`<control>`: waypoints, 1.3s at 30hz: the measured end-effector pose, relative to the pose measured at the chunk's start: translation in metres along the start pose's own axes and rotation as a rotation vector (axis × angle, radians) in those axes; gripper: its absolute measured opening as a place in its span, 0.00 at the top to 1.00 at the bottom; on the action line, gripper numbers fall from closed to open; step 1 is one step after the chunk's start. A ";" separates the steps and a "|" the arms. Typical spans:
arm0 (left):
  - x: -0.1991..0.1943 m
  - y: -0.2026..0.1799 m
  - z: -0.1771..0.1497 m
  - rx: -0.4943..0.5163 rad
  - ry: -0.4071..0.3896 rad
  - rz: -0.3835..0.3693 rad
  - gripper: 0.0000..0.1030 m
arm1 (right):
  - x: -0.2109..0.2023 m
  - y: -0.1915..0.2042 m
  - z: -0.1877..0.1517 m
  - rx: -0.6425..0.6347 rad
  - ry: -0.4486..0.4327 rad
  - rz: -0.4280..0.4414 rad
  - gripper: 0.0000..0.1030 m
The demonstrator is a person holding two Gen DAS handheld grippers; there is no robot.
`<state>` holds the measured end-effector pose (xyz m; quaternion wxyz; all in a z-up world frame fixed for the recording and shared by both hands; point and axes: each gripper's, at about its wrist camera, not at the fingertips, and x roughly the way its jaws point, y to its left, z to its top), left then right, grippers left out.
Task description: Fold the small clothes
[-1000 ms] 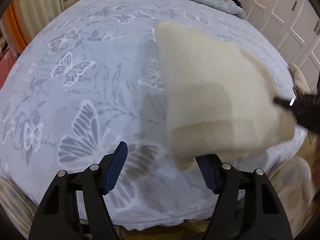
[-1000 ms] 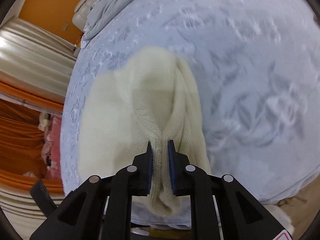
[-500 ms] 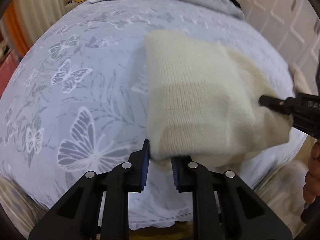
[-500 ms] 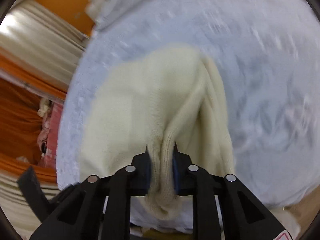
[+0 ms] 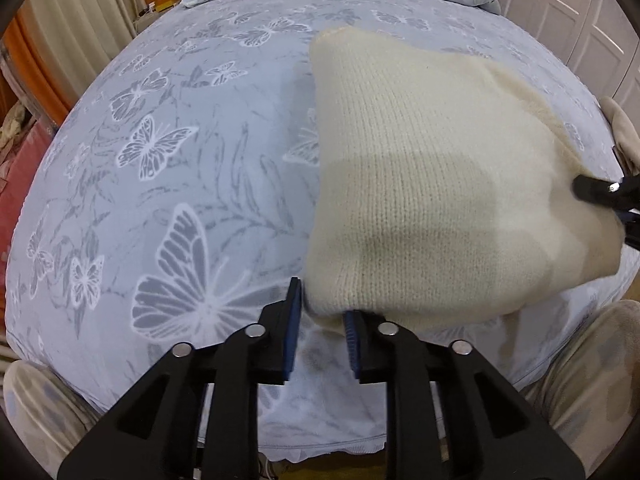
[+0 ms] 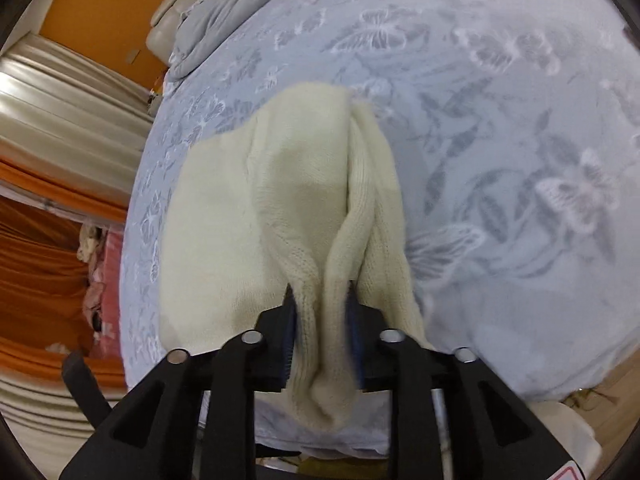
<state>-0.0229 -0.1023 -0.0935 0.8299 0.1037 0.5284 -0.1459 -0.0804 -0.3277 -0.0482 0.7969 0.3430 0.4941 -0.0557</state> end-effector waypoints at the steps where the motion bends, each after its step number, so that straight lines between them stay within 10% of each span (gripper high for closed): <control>1: -0.004 0.001 0.000 0.001 -0.007 -0.007 0.71 | -0.016 0.004 0.000 -0.011 -0.052 -0.025 0.67; 5: -0.017 0.012 -0.009 -0.013 0.005 -0.052 0.46 | -0.039 0.031 -0.002 -0.064 -0.096 0.026 0.65; 11: -0.036 0.057 -0.035 -0.101 0.006 -0.049 0.39 | -0.010 0.128 -0.040 -0.344 0.038 0.137 0.67; 16: -0.041 0.084 -0.040 -0.171 0.004 -0.015 0.39 | 0.112 0.143 -0.085 -0.478 0.338 -0.077 0.79; 17: -0.043 0.086 -0.039 -0.173 -0.002 -0.011 0.39 | 0.132 0.133 -0.095 -0.472 0.413 -0.133 0.94; 22: -0.054 0.084 -0.036 -0.140 -0.051 -0.030 0.32 | 0.064 0.111 -0.083 -0.336 0.214 0.031 0.95; 26: -0.045 0.058 -0.031 -0.052 -0.036 -0.071 0.25 | 0.002 0.069 -0.057 -0.201 0.048 -0.029 0.51; 35: -0.016 0.000 -0.017 0.105 -0.050 -0.055 0.25 | 0.019 0.030 -0.021 -0.186 0.025 -0.070 0.46; 39: 0.001 0.008 -0.004 0.067 0.001 -0.064 0.44 | 0.041 0.037 -0.018 -0.303 0.096 -0.100 0.68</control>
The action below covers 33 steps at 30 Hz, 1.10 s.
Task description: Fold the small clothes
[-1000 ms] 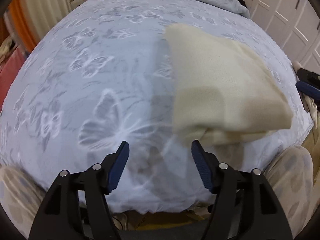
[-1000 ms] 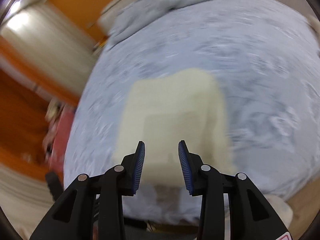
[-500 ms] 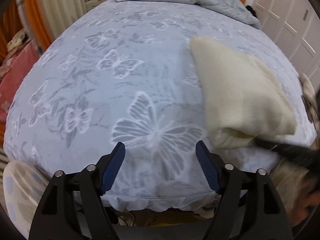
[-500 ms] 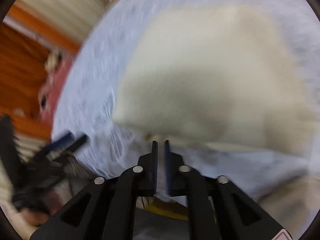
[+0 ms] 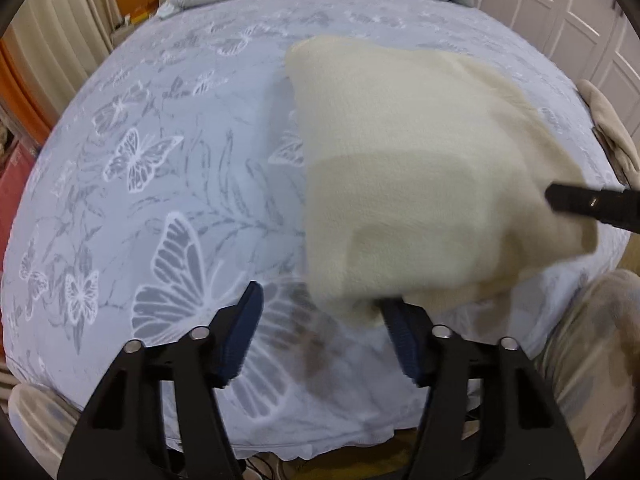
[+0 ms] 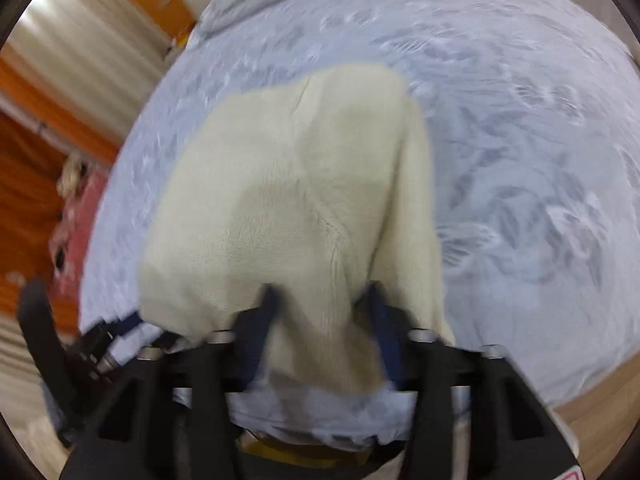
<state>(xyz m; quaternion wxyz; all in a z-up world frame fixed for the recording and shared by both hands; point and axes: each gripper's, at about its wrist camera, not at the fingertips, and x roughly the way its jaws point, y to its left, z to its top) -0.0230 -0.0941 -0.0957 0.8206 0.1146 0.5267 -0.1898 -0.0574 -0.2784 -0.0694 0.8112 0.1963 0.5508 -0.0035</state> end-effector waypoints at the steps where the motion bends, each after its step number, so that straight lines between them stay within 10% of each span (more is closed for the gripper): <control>1: 0.001 0.005 0.002 -0.023 0.001 -0.008 0.44 | -0.002 0.002 0.001 -0.013 0.002 0.009 0.68; 6: 0.013 0.006 0.002 -0.009 0.019 0.027 0.42 | 0.018 0.005 0.005 -0.098 0.110 0.079 0.44; 9: 0.015 0.008 0.005 -0.028 0.026 0.006 0.55 | 0.006 0.005 0.014 -0.069 0.115 0.150 0.82; 11: 0.008 0.004 0.006 -0.025 0.031 -0.036 0.80 | -0.026 -0.001 0.022 -0.028 0.016 0.173 0.84; 14: -0.010 -0.008 0.009 -0.002 -0.007 -0.031 0.80 | -0.062 -0.025 0.023 0.032 -0.099 0.119 0.85; 18: 0.008 -0.032 0.005 0.059 0.041 0.014 0.80 | 0.012 -0.058 -0.001 0.118 0.143 0.055 0.81; 26: -0.013 -0.026 0.004 0.032 0.038 -0.011 0.78 | -0.075 -0.030 0.013 0.184 -0.153 0.064 0.76; 33: -0.035 -0.008 -0.010 -0.007 0.014 0.022 0.77 | 0.002 0.067 0.022 -0.015 0.044 0.205 0.87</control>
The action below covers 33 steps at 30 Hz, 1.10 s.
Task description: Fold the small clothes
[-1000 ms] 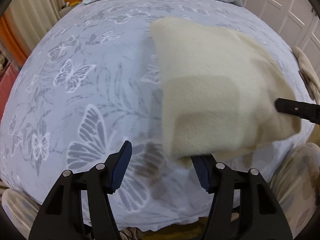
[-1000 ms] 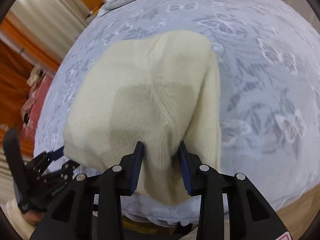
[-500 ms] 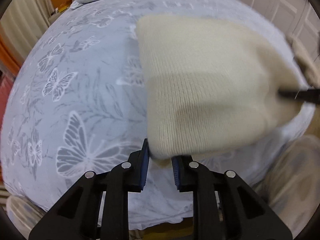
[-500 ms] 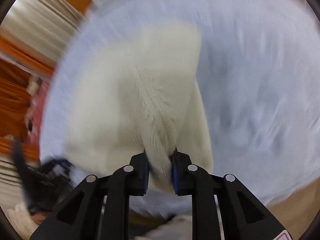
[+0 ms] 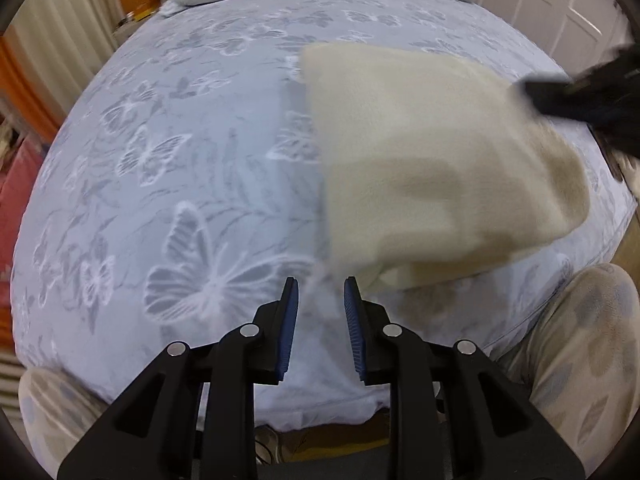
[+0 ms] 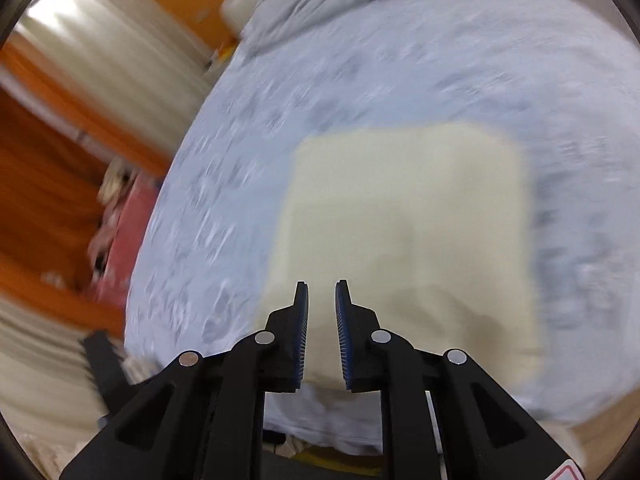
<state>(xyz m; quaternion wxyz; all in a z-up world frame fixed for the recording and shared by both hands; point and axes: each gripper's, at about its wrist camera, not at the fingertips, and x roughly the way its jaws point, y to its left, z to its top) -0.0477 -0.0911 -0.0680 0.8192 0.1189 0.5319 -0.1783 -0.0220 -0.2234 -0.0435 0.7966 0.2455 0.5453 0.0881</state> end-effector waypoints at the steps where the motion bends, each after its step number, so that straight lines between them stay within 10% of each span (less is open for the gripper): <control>1: -0.002 0.006 -0.001 -0.011 0.004 0.001 0.77 | 0.035 0.005 -0.011 -0.035 0.085 -0.053 0.87; 5: -0.010 0.027 -0.001 -0.063 0.008 0.024 0.76 | 0.049 0.006 -0.016 -0.042 0.145 -0.052 0.91; 11: -0.017 0.034 0.008 -0.100 -0.014 0.009 0.67 | -0.037 -0.024 -0.014 0.076 -0.078 -0.138 0.91; 17: -0.018 0.019 0.019 -0.078 -0.024 -0.010 0.67 | -0.017 -0.069 -0.022 0.156 -0.004 -0.198 0.97; 22: -0.018 0.009 0.025 -0.055 -0.025 -0.009 0.67 | -0.059 -0.067 -0.006 0.191 -0.157 -0.184 0.76; 24: -0.015 0.005 0.028 -0.046 -0.014 -0.007 0.67 | -0.065 -0.079 -0.001 0.212 -0.168 -0.206 0.46; 27: -0.010 0.000 0.033 -0.047 -0.003 -0.011 0.66 | -0.065 -0.106 0.000 0.263 -0.150 -0.263 0.35; 33: -0.003 -0.006 0.045 -0.084 0.017 -0.061 0.21 | -0.048 -0.127 -0.018 0.340 -0.090 -0.141 0.25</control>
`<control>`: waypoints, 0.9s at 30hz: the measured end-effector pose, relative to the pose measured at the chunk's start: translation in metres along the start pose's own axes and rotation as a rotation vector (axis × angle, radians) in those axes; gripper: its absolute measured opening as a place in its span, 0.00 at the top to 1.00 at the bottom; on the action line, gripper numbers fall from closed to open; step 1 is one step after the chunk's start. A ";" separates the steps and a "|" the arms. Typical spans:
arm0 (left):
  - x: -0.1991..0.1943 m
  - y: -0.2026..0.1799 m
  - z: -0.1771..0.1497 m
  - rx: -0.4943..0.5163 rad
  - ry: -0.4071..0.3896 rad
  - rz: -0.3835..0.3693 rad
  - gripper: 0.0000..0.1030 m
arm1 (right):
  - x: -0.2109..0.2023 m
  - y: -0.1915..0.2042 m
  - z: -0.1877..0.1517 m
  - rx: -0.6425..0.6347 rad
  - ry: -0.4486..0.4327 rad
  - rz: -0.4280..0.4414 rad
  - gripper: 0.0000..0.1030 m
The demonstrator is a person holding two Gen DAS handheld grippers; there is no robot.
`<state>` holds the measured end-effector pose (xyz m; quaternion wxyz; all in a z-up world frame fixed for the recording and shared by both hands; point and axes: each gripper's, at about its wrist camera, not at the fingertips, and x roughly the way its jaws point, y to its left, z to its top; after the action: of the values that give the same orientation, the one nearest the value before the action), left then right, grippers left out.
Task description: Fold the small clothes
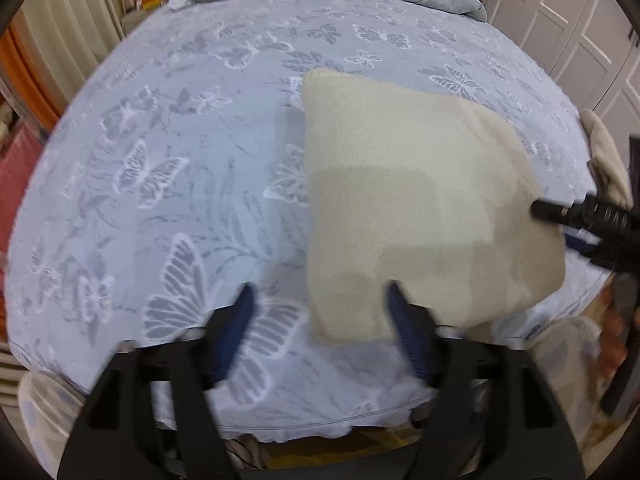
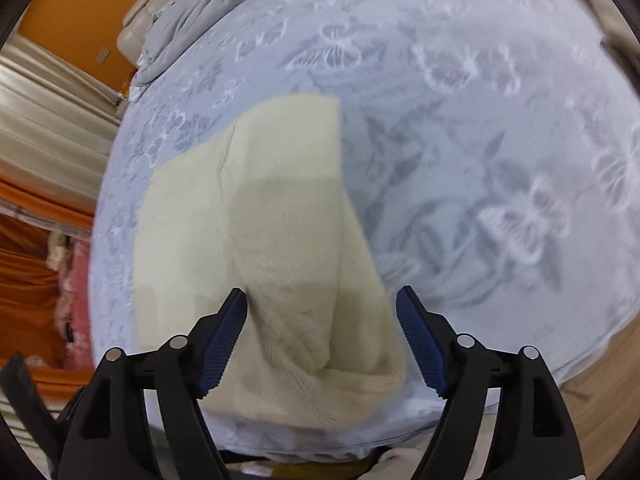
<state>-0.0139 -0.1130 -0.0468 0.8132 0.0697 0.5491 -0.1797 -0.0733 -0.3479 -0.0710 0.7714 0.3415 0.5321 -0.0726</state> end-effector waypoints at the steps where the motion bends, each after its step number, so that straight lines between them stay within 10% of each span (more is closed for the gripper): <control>1: 0.002 0.001 0.003 -0.025 0.009 -0.037 0.09 | 0.004 0.000 -0.002 -0.003 0.007 0.017 0.21; 21: 0.114 0.026 0.037 -0.403 0.266 -0.413 0.05 | 0.075 0.001 0.007 0.059 0.105 0.241 0.05; 24: 0.096 0.012 0.041 -0.318 0.232 -0.326 0.17 | 0.066 0.010 0.006 0.036 0.060 0.247 0.43; 27: 0.073 0.002 0.045 -0.251 0.200 -0.283 0.31 | 0.044 0.014 0.000 0.058 0.007 0.252 0.60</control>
<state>0.0502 -0.1414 -0.0970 0.7237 -0.0922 0.6495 -0.2144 -0.0483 -0.3267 -0.1030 0.7623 0.4280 0.4853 0.0111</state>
